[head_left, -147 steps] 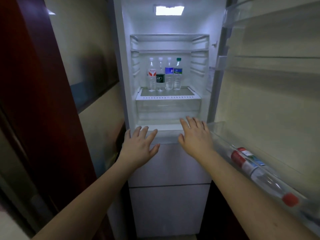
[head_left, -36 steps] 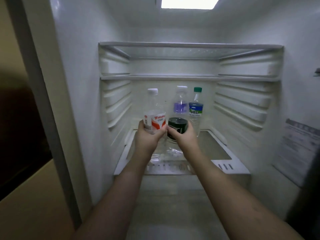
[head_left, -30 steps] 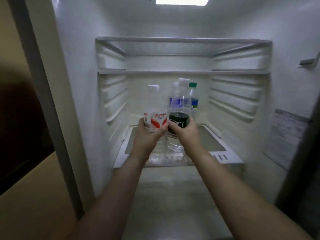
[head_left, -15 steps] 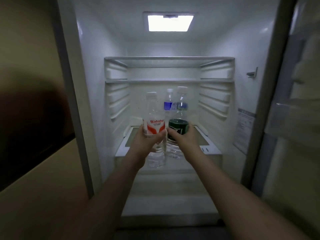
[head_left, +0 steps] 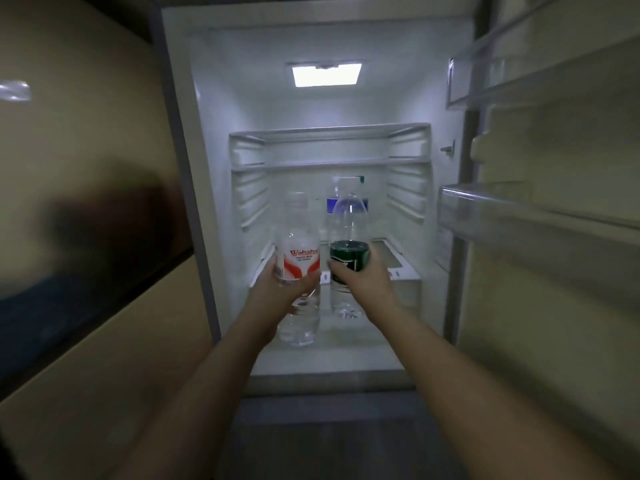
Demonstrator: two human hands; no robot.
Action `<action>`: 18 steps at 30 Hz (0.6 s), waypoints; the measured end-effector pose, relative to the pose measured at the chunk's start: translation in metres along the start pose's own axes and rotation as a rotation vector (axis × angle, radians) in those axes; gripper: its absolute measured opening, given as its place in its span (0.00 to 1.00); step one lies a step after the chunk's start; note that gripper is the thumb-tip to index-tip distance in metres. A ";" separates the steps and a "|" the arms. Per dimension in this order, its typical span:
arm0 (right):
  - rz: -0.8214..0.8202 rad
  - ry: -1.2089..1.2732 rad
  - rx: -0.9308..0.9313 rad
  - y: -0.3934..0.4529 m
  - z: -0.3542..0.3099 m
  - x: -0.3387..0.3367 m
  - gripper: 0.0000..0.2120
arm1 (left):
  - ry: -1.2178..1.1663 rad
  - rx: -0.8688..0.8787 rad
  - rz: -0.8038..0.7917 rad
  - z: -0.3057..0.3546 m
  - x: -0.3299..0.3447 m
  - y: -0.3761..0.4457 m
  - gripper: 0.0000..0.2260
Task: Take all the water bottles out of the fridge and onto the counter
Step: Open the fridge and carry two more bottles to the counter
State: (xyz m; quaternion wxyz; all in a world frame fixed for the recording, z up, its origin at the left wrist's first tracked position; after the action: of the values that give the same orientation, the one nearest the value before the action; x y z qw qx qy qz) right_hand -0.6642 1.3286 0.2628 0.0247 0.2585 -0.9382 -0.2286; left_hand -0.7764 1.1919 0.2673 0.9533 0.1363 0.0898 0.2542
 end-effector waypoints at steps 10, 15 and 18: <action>0.077 -0.012 0.004 -0.093 -0.041 0.003 0.20 | -0.031 0.002 -0.122 0.012 -0.011 -0.081 0.23; 0.135 -0.061 0.001 -0.153 -0.062 -0.003 0.20 | -0.164 0.003 -0.205 0.011 -0.010 -0.131 0.21; 0.194 -0.103 0.017 -0.191 -0.072 -0.015 0.20 | -0.152 0.015 -0.298 0.010 -0.007 -0.155 0.28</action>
State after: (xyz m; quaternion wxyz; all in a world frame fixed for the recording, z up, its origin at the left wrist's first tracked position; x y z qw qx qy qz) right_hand -0.5488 1.1601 0.2442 -0.0036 0.1548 -0.9607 -0.2302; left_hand -0.7085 1.0573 0.2299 0.9834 0.1475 0.0385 0.0984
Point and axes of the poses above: each hand's wrist, its own y-axis towards the middle knuckle, its own x-axis out of the palm, z = x × y, the point moved 4 cm from there along y, towards the middle knuckle, and after that the axes turned 5 degrees about -z, right-handed, at the moved point
